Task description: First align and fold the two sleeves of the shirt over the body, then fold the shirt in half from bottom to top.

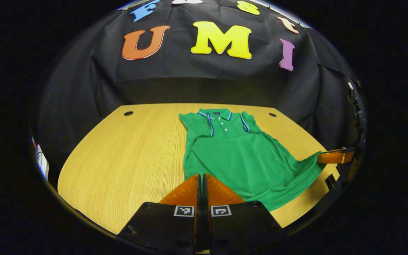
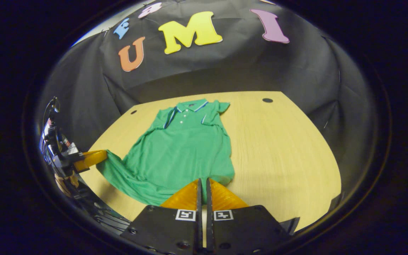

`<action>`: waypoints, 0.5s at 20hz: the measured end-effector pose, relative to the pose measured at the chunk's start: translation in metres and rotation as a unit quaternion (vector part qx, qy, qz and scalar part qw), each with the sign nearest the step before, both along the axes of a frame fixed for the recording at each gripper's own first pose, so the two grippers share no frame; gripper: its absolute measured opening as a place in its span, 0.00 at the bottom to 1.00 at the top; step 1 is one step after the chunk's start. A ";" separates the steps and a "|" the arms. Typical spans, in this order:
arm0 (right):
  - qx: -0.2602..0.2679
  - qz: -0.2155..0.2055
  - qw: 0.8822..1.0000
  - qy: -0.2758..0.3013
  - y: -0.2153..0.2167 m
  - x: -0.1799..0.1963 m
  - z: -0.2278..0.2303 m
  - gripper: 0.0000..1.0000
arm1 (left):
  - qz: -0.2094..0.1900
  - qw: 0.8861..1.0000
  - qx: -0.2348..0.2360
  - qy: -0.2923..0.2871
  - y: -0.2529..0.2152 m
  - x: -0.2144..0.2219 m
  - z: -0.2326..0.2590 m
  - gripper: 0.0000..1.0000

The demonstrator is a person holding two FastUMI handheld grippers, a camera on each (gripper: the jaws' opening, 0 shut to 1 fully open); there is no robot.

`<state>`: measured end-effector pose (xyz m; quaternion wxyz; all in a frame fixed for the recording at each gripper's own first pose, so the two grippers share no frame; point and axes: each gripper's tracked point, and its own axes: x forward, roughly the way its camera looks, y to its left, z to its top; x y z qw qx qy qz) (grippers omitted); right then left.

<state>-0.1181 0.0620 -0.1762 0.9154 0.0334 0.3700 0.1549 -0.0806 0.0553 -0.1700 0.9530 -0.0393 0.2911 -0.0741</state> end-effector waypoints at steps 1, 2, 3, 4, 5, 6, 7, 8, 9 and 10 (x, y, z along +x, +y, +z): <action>-0.002 0.002 1.000 -0.010 0.003 0.010 0.009 0.04 | 0.002 1.000 -0.003 -0.014 0.002 0.012 0.012 0.03; -0.006 0.003 1.000 -0.020 0.006 0.019 0.017 0.04 | 0.004 1.000 -0.006 -0.028 0.002 0.024 0.022 0.03; -0.008 0.005 1.000 -0.027 0.010 0.030 0.024 0.04 | 0.006 0.999 -0.010 -0.039 0.004 0.036 0.031 0.03; -0.010 0.005 0.999 -0.034 0.014 0.041 0.031 0.04 | 0.008 0.999 -0.012 -0.049 0.007 0.048 0.038 0.03; -0.013 0.005 0.999 -0.043 0.016 0.054 0.037 0.04 | 0.009 0.998 -0.012 -0.058 0.009 0.061 0.044 0.03; -0.017 0.004 0.998 -0.053 0.019 0.069 0.043 0.04 | 0.009 0.998 -0.012 -0.068 0.011 0.073 0.049 0.03; -0.020 0.003 0.998 -0.062 0.021 0.083 0.049 0.04 | 0.011 0.997 -0.011 -0.076 0.013 0.085 0.054 0.03; -0.020 0.001 0.997 -0.070 0.025 0.096 0.056 0.04 | 0.011 0.996 -0.008 -0.083 0.014 0.100 0.057 0.03; -0.018 -0.001 0.997 -0.079 0.030 0.112 0.063 0.04 | 0.012 0.996 -0.004 -0.090 0.017 0.112 0.060 0.03; -0.017 -0.003 0.996 -0.088 0.032 0.126 0.068 0.04 | 0.013 0.995 0.000 -0.096 0.019 0.126 0.060 0.03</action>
